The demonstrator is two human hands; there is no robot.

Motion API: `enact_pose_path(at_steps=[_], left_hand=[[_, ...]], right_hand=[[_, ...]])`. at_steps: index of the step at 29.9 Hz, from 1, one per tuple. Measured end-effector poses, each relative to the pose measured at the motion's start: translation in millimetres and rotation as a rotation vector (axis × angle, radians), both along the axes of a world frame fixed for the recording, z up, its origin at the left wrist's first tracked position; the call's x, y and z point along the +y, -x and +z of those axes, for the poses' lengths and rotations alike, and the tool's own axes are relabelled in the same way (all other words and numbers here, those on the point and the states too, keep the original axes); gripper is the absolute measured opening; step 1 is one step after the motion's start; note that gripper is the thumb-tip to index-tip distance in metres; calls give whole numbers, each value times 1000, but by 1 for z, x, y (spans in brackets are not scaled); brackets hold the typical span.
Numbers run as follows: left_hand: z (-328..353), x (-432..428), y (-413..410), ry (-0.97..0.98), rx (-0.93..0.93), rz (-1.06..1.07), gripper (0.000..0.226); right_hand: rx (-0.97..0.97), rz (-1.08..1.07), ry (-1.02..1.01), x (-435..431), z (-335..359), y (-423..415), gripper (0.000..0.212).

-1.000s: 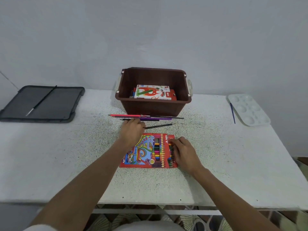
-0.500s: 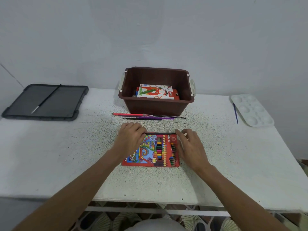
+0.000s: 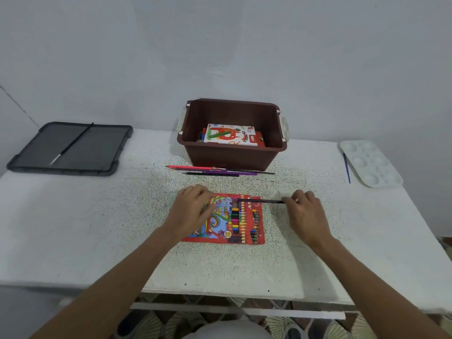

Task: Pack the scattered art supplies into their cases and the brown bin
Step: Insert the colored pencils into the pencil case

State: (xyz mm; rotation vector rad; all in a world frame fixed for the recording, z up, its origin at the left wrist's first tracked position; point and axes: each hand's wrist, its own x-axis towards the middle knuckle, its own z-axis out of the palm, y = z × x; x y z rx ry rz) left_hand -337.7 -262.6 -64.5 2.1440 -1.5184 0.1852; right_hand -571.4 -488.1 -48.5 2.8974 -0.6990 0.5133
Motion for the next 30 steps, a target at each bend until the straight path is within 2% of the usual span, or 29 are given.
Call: enact_pose_path(at_steps=[6, 11, 19, 24, 30], left_hand=[[-21, 24, -13, -90, 23, 187, 31], [-25, 24, -8, -81, 68, 207, 43], [-28, 24, -11, -95, 72, 200, 42], [-30, 24, -11, -88, 72, 202, 32], [-29, 24, -10, -77, 65, 194, 37]], right_hand=[[94, -207, 51, -47, 2, 44, 30], [56, -190, 70, -34, -3, 39, 27], [76, -253, 93, -24, -8, 24, 19], [27, -257, 126, -29, -5, 26, 18], [34, -212, 125, -22, -1, 14, 23]])
